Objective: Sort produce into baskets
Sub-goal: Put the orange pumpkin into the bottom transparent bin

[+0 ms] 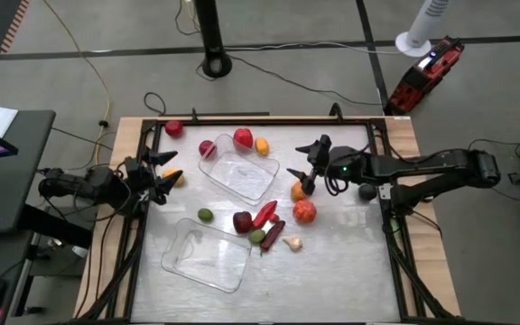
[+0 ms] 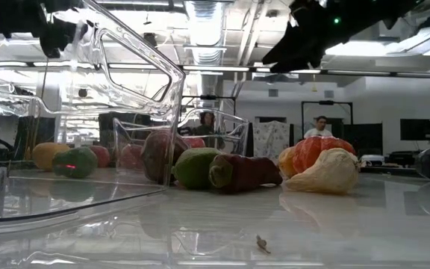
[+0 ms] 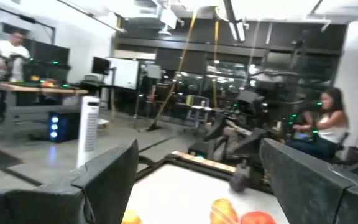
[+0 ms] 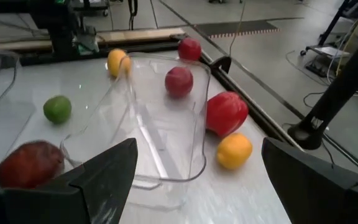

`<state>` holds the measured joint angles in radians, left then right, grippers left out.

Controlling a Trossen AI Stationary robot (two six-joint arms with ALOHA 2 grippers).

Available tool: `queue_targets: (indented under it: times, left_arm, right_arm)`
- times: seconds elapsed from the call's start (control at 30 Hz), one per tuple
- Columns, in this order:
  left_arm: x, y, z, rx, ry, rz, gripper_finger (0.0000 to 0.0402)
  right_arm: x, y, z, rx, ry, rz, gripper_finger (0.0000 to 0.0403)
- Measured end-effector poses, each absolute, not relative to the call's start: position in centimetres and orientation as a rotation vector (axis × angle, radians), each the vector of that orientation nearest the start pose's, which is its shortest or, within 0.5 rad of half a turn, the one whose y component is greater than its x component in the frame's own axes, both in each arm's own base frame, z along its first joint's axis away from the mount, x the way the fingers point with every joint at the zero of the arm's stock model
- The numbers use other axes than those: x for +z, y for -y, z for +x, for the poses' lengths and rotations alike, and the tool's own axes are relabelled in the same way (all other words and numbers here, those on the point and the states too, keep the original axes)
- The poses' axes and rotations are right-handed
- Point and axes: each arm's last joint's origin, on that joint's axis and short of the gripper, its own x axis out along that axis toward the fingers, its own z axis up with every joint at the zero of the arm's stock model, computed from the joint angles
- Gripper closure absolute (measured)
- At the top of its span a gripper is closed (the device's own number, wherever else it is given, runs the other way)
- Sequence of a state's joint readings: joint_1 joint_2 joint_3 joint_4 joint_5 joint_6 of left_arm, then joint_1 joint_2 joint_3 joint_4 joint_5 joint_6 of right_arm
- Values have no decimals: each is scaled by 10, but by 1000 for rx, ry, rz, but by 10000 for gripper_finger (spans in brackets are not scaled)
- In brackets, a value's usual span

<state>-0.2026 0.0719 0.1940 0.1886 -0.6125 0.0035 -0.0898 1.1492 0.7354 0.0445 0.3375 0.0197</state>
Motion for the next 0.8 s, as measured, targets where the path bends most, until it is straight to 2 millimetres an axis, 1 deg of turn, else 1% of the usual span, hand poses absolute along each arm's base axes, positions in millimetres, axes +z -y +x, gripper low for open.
queue_targets:
  times: [0.2, 0.27, 0.37, 0.47, 0.57, 0.7, 0.8]
  left_arm:
    - [239, 0, 82, 381, 275, -113, 79]
    - [236, 2, 84, 302, 250, -93, 79]
    - [234, 8, 85, 110, 225, -82, 79]
    - [231, 9, 86, 86, 194, -90, 79]
    - [229, 11, 86, 36, 182, -120, 79]
    - [229, 14, 86, -30, 171, -149, 79]
    - [227, 17, 87, -41, 154, -169, 79]
  right_arm:
    - [265, 33, 247, -431, -377, -22, 30]
    - [265, 33, 248, -416, -373, -18, 30]
    - [261, 34, 251, -390, -384, -5, 30]
    - [261, 37, 251, -401, -380, -1, 30]
    - [262, 38, 246, -406, -418, -4, 30]
    - [272, 34, 235, -398, -424, 2, 30]
    - [270, 30, 230, -386, -479, 0, 30]
